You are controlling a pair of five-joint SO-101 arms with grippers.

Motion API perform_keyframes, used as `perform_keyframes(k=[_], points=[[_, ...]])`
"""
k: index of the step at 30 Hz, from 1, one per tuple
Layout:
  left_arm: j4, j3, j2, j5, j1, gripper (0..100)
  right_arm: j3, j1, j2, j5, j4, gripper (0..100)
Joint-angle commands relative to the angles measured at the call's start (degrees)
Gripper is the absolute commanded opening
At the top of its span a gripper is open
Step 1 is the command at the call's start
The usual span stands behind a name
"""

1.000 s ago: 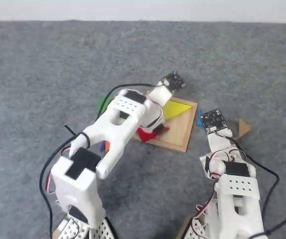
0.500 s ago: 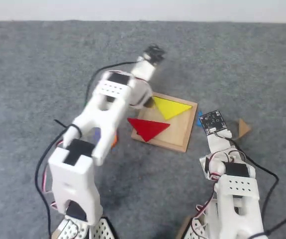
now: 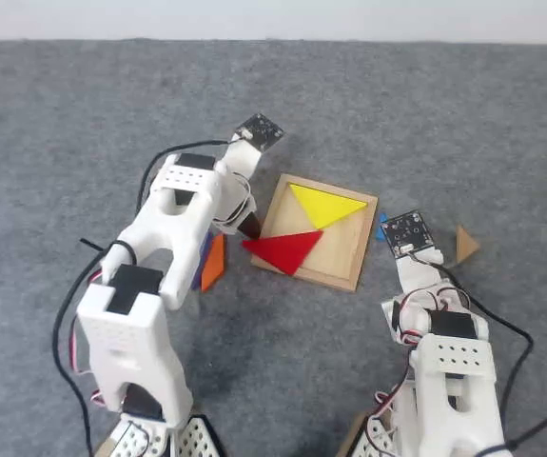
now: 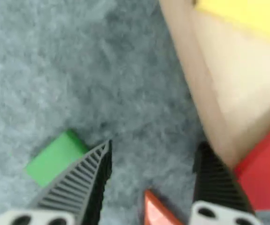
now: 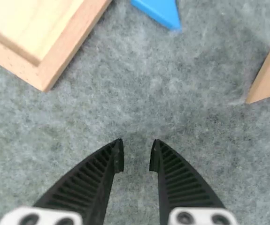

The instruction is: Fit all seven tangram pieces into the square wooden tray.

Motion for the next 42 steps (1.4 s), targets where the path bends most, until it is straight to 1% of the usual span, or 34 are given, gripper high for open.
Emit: perform_keyframes(k=[1, 4, 8, 13, 21, 24, 26, 29, 33, 37, 42], points=[[-1.23, 1.1, -3.16, -1.05, -0.97, 26, -0.35, -0.57, -1.36, -0.62, -1.1, 10.2], [-0.97, 3.12, -6.95, -1.05, -1.14, 26, -0.35, -0.57, -1.27, -0.62, -1.1, 10.2], [-0.97, 9.71, -15.21, -1.67, -0.35, 26, -0.35, -0.57, -1.27, -0.7, -1.1, 10.2], [-1.32, 17.19, -22.15, -2.99, 2.2, 26, -0.35, -0.57, -1.27, -0.7, -1.1, 10.2], [-1.93, 17.71, -29.98, -1.05, 0.79, 26, -0.35, -0.57, -1.27, -0.7, -1.1, 10.2], [-1.76, 17.8, -35.16, -0.97, 1.32, 26, -0.35, -0.57, -1.27, -0.7, -1.1, 10.2], [-0.62, 17.89, -37.54, 0.09, 3.25, 26, -0.35, -0.57, -1.27, -0.7, -1.1, 10.2], [2.11, 19.03, -38.07, 1.41, 9.49, 27, -0.35, -0.57, -1.27, -0.7, -1.1, 10.2], [0.62, 21.05, -36.48, 4.13, 17.23, 27, -0.35, -0.57, -1.27, -0.7, -1.1, 10.2], [-2.37, 20.7, -31.65, 5.54, 20.04, 27, -0.35, -0.57, -1.27, -0.7, -1.1, 10.2], [-5.45, 18.15, -24.79, 5.89, 21.63, 27, -0.35, -0.57, -1.27, -0.7, -1.1, 10.2]])
